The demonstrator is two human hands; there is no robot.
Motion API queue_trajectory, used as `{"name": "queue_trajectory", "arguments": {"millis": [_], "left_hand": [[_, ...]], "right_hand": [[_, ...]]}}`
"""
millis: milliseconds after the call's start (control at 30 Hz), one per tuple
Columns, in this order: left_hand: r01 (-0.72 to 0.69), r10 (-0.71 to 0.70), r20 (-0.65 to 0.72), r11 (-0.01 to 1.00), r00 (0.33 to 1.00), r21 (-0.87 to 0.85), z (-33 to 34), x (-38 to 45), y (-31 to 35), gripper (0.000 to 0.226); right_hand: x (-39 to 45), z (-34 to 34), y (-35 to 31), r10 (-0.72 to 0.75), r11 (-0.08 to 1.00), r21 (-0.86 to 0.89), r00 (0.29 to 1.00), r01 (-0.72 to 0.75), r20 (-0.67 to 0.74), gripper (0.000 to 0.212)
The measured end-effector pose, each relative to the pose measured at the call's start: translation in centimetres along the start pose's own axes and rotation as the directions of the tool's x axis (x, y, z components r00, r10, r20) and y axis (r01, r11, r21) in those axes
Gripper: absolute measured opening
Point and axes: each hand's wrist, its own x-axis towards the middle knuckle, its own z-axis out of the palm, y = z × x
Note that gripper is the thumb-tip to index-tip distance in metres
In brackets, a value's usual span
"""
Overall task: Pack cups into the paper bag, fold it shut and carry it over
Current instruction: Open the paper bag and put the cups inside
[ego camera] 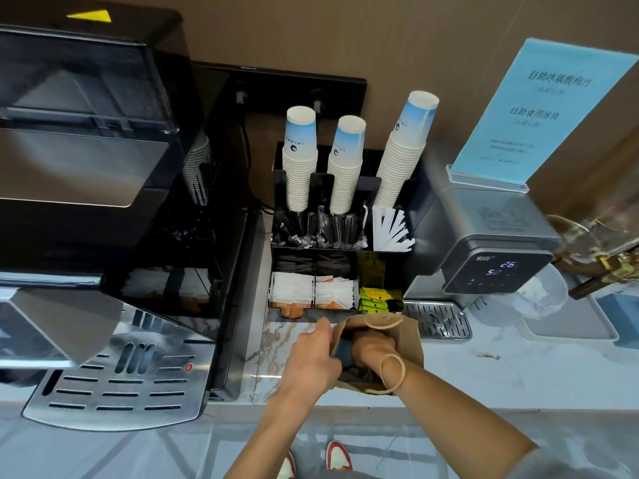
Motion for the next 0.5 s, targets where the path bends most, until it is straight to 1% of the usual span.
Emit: {"name": "queue_trajectory", "arguments": {"millis": [67, 133, 233, 367, 500], "left_hand": [[0.007, -0.007, 0.004, 1.000, 1.000, -0.010, -0.1, -0.1, 0.0, 0.032], [0.012, -0.012, 0.002, 1.000, 1.000, -0.011, -0.2, -0.1, -0.1, 0.030], [0.019, -0.019, 0.006, 1.000, 1.000, -0.013, -0.3, -0.1, -0.2, 0.029], [0.013, -0.013, 0.010, 1.000, 1.000, -0.016, -0.2, 0.0, -0.3, 0.030], [-0.001, 0.001, 0.005, 1.000, 1.000, -0.028, 0.0, 0.2, -0.5, 0.029]], "right_hand": [[0.1, -0.4, -0.2, -0.041, 0.998, 0.049, 0.996, 0.038, 0.078, 0.040], [0.1, -0.8, -0.5, -0.084, 0.996, 0.035, 0.991, 0.081, 0.108, 0.042], [0.2, -0.8, -0.3, -0.096, 0.995, 0.000, 0.995, 0.096, 0.030, 0.042], [0.3, -0.3, 0.5, -0.089, 0.996, -0.009, 0.996, 0.089, -0.007, 0.042], [0.0, 0.3, 0.6, -0.089, 0.990, 0.105, 0.993, 0.097, -0.077, 0.038]]}}
